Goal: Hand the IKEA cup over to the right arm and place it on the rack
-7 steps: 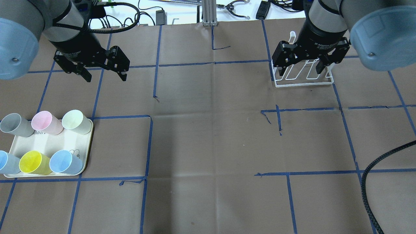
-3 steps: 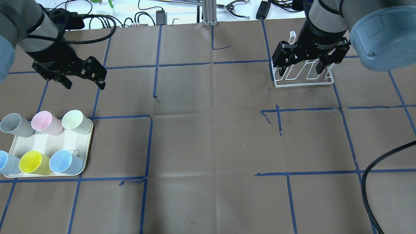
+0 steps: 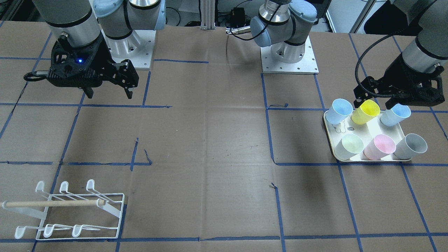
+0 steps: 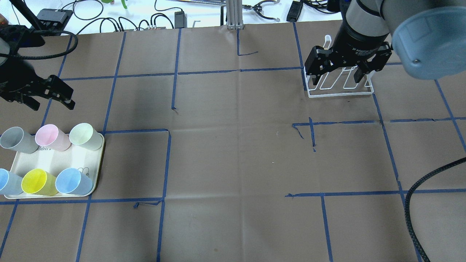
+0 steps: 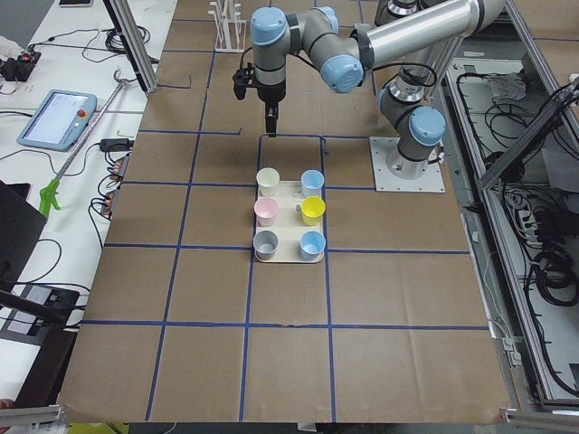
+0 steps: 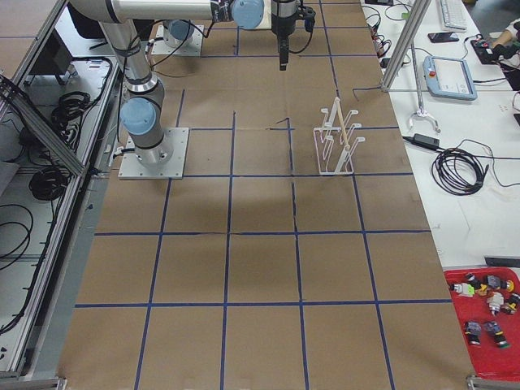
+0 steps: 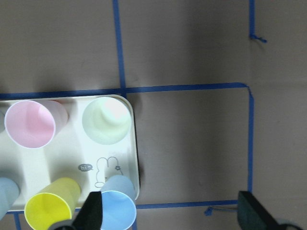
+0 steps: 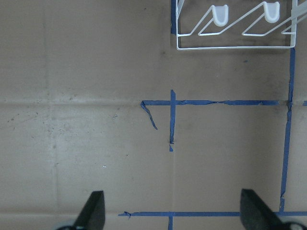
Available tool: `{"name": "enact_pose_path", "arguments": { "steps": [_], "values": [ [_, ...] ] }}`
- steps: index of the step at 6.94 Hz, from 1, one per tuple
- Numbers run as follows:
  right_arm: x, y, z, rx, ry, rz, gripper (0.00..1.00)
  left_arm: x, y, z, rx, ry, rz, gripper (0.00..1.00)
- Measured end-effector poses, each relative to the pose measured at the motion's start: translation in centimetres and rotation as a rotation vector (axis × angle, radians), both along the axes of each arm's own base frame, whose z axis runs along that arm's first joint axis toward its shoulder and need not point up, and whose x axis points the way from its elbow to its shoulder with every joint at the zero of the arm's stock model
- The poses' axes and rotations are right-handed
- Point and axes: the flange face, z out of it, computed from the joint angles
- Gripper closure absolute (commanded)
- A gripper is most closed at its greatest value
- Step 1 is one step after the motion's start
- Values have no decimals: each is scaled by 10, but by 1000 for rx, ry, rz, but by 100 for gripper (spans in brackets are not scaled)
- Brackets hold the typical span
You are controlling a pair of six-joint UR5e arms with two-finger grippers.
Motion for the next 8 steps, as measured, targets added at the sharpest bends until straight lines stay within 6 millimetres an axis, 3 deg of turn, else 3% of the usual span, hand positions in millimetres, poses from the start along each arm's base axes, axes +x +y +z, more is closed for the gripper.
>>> {"name": "enact_pose_path", "arguments": {
  "steps": [1,3,5,7,8],
  "values": [
    [0,0,0,0,0,0,0,5,-1,-22,-7,-2,5,1],
    [0,0,-1,2,0,0,0,2,10,-88,-24,-8,9,1],
    [0,0,-1,4,0,-3,0,-1,16,-141,-25,-10,8,1],
    [0,1,-2,5,-1,-5,0,2,9,-178,-6,-2,2,1],
    [0,0,-2,4,-1,-6,0,4,6,-187,-8,-5,-2,1]
  ]
}}
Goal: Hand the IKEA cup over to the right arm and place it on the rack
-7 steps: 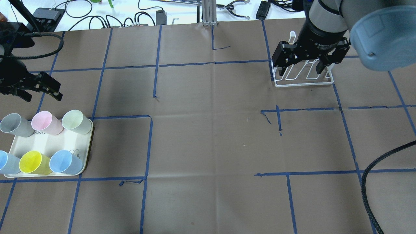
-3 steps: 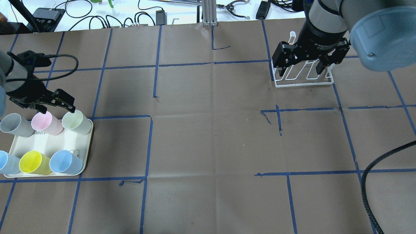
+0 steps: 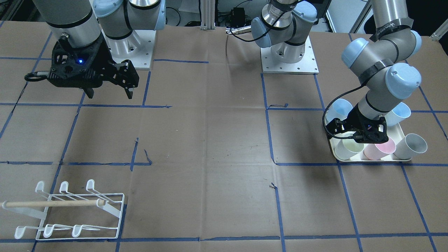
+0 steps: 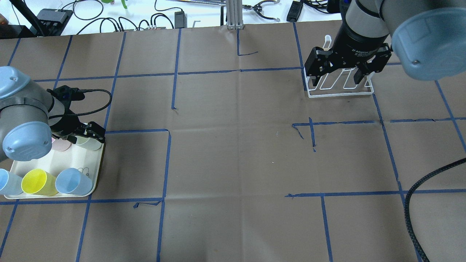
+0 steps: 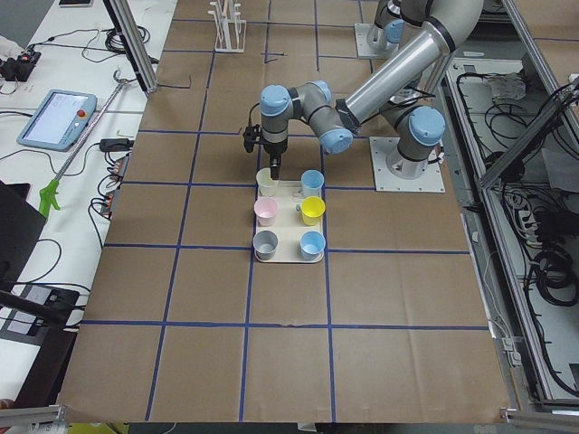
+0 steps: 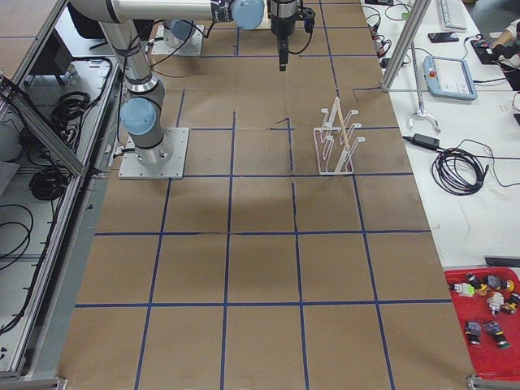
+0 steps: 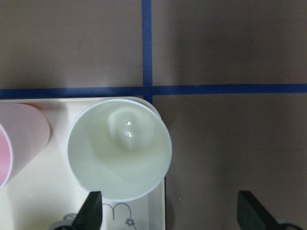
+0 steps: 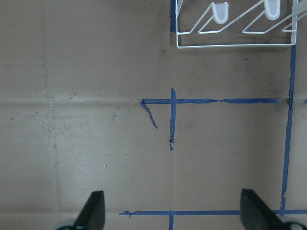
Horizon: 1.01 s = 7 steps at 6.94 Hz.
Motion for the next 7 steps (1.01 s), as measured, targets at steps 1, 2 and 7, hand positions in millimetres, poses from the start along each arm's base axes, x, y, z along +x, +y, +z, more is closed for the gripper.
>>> {"name": "enact_pose_path", "arguments": {
  "steps": [1,2,7],
  "values": [
    [0,0,0,0,0,0,0,2,-3,-3,-11,-7,-2,1],
    [0,0,0,0,0,0,0,3,-5,-4,-18,-10,-2,4],
    [-2,9,-26,36,3,3,0,4,-8,-1,-32,-16,6,100]
  ]
}}
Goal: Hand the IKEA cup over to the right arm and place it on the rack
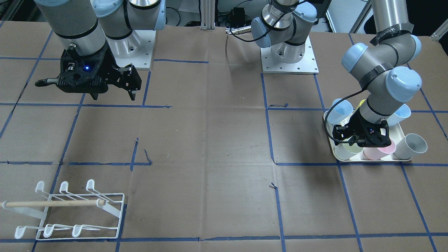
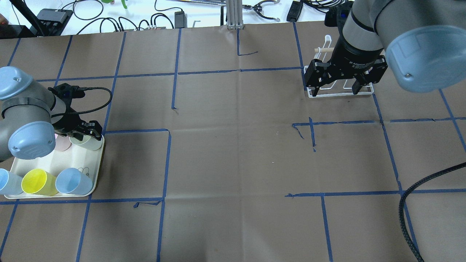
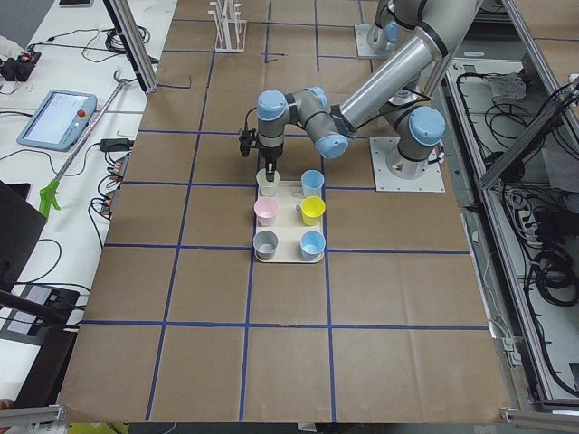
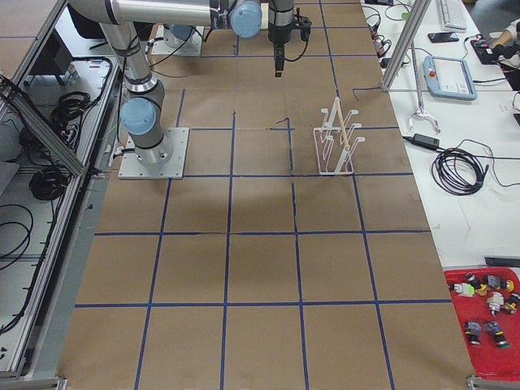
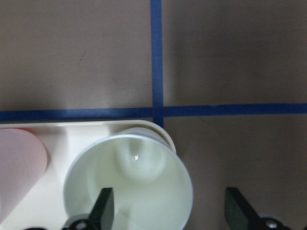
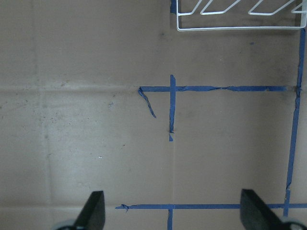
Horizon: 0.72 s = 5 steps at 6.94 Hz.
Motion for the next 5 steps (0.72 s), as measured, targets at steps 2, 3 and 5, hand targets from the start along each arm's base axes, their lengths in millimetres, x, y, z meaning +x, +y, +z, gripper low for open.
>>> {"name": "enact_pose_path", "arguments": {
  "steps": [2,3,5],
  "values": [
    [0,0,1,-4,0,0,0,2,-4,11,-23,-7,3,100],
    [0,0,2,-6,0,0,0,4,-8,23,-42,-16,3,100],
    [0,-1,4,-13,-6,-4,0,2,-8,65,-71,-29,0,100]
  ]
}}
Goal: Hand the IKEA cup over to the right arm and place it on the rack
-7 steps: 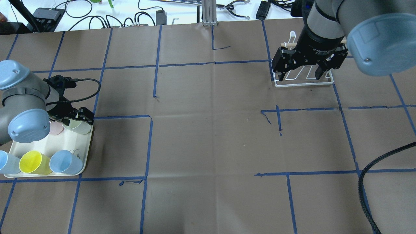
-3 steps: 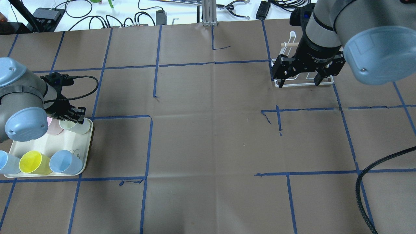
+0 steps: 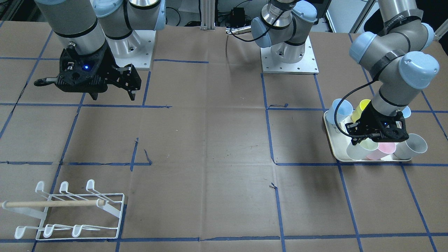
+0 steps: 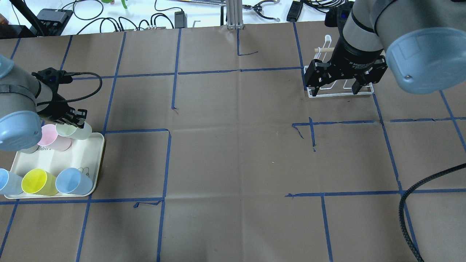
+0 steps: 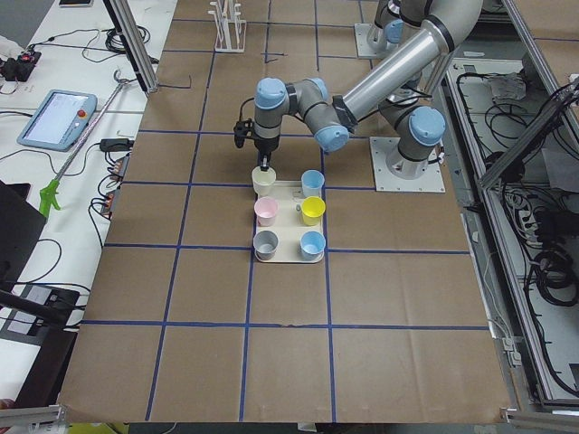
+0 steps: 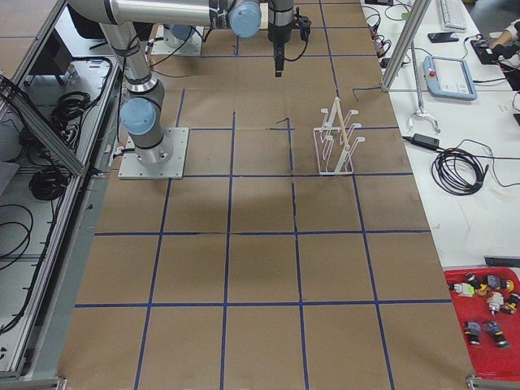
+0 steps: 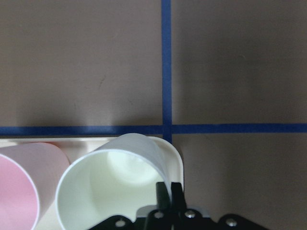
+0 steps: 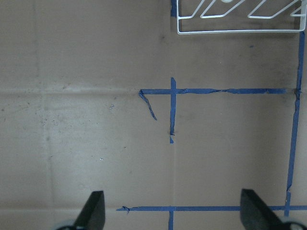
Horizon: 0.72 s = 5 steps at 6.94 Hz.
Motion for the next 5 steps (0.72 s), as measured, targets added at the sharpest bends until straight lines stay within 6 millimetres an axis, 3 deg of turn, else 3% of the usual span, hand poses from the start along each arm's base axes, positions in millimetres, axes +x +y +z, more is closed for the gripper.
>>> {"name": "enact_pose_path", "arguments": {
  "steps": [2,4,5],
  "values": [
    [3,-9,6,-98,-29,-10,0,-3,-1,60,22,15,2,100],
    [14,-15,6,-184,-144,-74,0,-11,-20,124,48,60,2,100],
    [19,-15,3,-210,-214,-154,0,-23,-28,144,41,103,-10,100]
  ]
}}
